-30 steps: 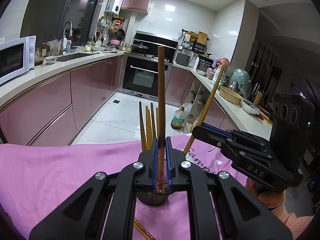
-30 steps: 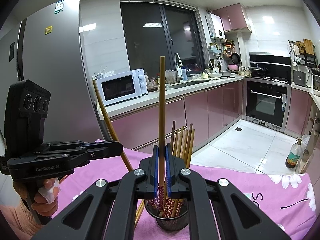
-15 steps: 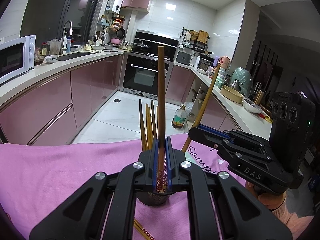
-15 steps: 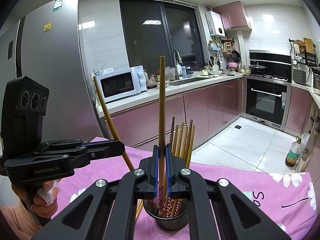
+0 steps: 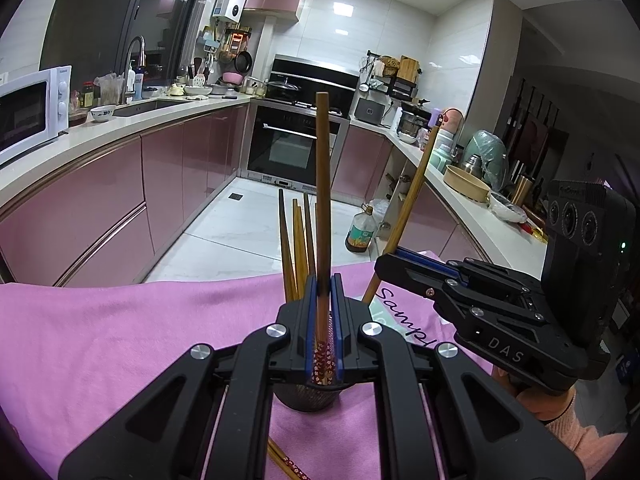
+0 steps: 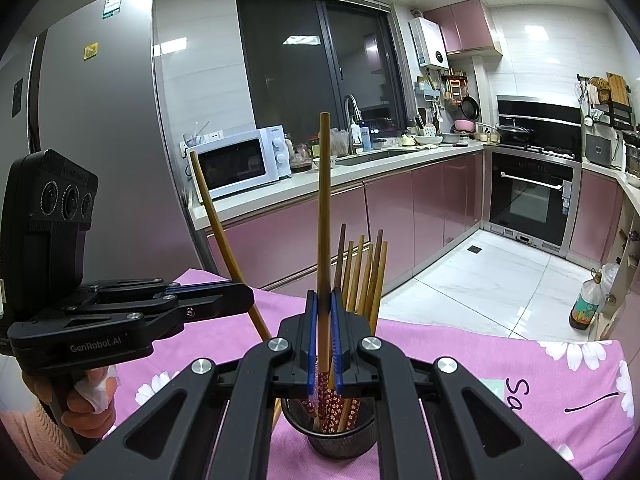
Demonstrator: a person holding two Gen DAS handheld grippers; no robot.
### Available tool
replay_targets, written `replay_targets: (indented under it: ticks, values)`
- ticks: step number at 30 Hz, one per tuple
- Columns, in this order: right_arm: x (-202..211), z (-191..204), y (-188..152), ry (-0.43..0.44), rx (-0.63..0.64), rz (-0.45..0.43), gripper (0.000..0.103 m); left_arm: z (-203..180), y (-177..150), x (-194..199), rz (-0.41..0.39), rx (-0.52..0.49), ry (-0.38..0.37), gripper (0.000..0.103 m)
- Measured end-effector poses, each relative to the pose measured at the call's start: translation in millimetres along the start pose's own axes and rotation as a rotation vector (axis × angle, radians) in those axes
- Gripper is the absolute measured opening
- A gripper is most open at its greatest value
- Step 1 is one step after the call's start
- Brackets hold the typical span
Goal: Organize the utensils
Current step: 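Lower the chopstick into the cup with the left gripper while the right gripper inserts its own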
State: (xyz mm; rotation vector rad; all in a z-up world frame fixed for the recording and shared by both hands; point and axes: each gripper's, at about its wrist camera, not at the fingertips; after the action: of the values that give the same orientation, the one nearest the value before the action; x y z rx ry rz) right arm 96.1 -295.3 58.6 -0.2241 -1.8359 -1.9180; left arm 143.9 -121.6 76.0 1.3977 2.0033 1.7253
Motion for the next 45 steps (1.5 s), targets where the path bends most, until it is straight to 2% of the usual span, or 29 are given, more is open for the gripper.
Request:
replay_targets:
  ticks: [26, 45]
  values:
    - [-31, -15, -23, -0.008, 0.003, 0.123, 0.005, 14, -12, -40, 0.129, 0.010, 0.017, 0.007]
    - [-40, -15, -24, -0.019, -0.005, 0.140, 0.005, 16, -18, -59, 0.155, 0.020, 0.036, 0.007]
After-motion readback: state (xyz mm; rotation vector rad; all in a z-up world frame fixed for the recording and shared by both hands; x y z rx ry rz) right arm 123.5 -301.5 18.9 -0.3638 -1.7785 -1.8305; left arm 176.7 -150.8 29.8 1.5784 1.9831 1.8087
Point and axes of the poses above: each gripper's, at about its wrist camera, not at the fingertips, and x roughly against the way its jaws point, z to its left, y to its top, and after that the axes turned 11 degrees about -y, right-handed
